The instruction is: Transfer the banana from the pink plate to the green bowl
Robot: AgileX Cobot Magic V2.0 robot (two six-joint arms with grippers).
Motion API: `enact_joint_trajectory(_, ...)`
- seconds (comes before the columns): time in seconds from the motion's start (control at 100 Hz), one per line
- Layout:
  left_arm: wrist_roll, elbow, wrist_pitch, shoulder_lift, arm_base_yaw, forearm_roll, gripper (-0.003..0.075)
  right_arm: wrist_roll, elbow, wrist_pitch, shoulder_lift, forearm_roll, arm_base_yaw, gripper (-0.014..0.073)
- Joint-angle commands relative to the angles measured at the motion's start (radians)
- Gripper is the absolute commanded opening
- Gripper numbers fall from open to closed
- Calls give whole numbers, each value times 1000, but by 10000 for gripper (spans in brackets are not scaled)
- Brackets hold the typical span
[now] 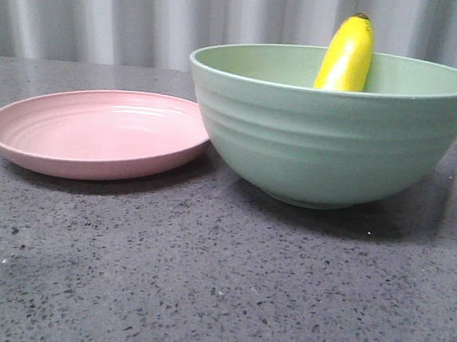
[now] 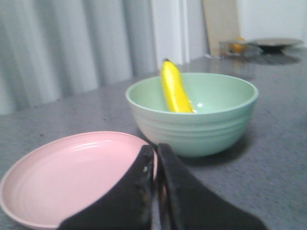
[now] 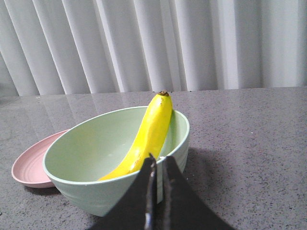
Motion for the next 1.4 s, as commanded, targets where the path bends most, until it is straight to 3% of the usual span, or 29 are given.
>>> enact_joint_trajectory(0.0, -15, 45, -219, -46, 66, 5, -20, -7, -26, -80, 12, -11, -2, -64)
enact_joint_trajectory(0.14, -17, 144, -281, -137, 218, 5, -20, -7, -26, -80, 12, -11, -2, -64)
enact_joint_trajectory(0.19, -20, 140, -212, -165, 278, 5, -20, -7, -26, -80, 12, -11, -2, -64)
enact_joint_trajectory(0.39, -20, 140, -144, -244, 515, 9, -20, -7, -26, -80, 12, -11, -2, -64)
enact_joint_trajectory(0.63, -20, 142, 155, -346, 752, 9, -20, -7, -26, -80, 12, -11, -2, -64)
enact_joint_trajectory(0.8, -20, 142, 389, -343, 782, 9, -20, -7, -26, -79, 12, -11, -2, -64)
enact_joint_trajectory(1.39, -12, 142, 376, -343, 782, 11, -20, -7, -26, -79, 12, -11, -2, -64)
